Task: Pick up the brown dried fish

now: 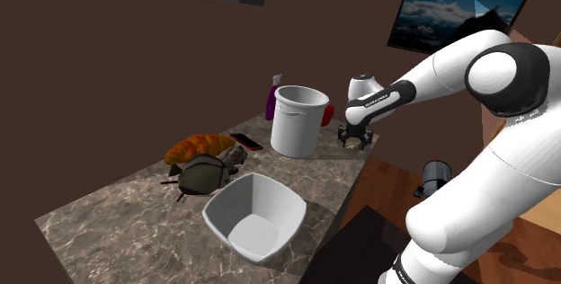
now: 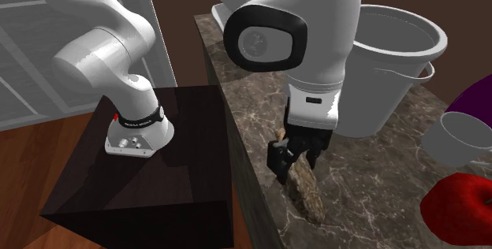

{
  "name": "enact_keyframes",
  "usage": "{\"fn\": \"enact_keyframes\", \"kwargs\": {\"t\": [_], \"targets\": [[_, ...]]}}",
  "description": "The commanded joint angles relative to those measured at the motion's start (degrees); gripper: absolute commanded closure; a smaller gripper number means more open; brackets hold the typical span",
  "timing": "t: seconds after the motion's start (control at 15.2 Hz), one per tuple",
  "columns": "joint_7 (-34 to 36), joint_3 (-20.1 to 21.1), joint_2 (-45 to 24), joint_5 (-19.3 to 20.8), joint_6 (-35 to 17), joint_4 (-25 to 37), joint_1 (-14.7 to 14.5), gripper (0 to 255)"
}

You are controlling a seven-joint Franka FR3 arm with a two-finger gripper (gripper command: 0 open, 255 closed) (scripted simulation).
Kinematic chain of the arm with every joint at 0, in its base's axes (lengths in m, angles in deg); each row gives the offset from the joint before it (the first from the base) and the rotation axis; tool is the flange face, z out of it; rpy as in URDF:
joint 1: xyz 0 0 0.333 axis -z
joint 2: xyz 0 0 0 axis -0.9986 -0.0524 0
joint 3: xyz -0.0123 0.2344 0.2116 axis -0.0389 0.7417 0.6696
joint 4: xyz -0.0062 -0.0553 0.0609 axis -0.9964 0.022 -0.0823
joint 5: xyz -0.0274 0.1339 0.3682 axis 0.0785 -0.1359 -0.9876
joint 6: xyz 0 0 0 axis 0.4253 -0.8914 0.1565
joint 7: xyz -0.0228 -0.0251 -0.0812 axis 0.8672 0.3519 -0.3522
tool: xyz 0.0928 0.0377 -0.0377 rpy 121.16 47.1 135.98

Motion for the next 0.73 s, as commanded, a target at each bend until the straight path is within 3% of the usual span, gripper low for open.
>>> {"fn": "enact_keyframes", "kwargs": {"t": [0.0, 0.66], "targets": [[-0.6, 0.0, 1.0, -0.5, 1.5, 0.5, -0.1, 255], [-3.0, 0.2, 4.6, -2.3, 7.9, 3.5, -0.6, 255]]}}
